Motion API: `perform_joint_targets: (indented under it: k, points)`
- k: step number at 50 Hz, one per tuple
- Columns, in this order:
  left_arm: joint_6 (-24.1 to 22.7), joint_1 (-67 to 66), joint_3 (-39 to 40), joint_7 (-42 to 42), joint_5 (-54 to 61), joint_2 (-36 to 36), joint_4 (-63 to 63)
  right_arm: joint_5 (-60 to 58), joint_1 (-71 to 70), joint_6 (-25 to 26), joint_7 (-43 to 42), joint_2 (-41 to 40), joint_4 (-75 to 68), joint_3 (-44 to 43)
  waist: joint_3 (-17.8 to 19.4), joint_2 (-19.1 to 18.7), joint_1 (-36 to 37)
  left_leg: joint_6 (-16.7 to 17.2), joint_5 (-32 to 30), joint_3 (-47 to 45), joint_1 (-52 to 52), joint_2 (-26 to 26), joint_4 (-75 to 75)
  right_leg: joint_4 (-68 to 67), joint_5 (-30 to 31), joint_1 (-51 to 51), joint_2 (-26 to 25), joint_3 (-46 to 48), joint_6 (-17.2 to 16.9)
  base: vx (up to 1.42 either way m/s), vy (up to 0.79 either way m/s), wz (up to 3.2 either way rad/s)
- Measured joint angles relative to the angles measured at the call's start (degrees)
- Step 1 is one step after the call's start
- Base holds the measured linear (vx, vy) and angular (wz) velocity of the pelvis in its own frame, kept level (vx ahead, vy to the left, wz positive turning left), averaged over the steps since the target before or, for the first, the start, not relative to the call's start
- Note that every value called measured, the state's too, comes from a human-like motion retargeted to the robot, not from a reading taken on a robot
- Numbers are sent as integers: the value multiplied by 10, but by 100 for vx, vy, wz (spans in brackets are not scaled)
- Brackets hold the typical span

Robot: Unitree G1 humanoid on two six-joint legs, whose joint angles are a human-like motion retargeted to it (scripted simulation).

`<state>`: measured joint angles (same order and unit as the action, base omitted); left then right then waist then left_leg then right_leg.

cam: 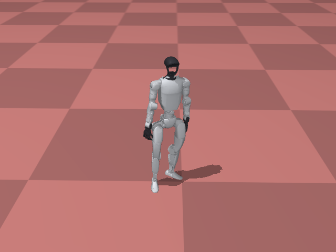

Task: Upper body actions

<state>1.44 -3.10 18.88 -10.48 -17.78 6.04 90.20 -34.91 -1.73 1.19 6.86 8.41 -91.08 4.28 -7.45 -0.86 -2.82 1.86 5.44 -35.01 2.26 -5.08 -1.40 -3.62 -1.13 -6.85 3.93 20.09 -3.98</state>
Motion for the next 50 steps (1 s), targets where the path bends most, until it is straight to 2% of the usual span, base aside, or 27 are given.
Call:
perform_joint_targets:
  k: [6, 18, 37, 50]
  points:
    - [-12, 5, 8, -6, 3, 1, -17, 7, 5, 5, -3, 3, -14, -8, -1, 3, -4, 3, 0, -15, 7, 0, -5, 2, 4, -2, -4, -8, 0, 0, -3, -18]
    - [-7, -10, 4, -11, -1, -10, -2, 8, 10, 7, -4, 4, -13, -15, 8, 3, -3, 2, -2, 3, 4, 2, -3, 3, -3, 8, 1, 8, 0, 2, 1, 11]
    - [5, -24, 7, -1, -8, -6, 15, 7, 6, 3, 16, -3, 12, -12, 0, -1, 32, -13, -13, 117, -32, 30, 14, 19, -27, 58, 27, 95, -3, 14, 12, 53]
    - [13, -21, 4, 9, -15, -10, 11, 3, 1, -4, 29, -6, 32, -5, 17, 10, 60, -19, -24, 181, -38, 52, 21, 33, -36, 101, 38, 155, -7, 10, 10, 45]
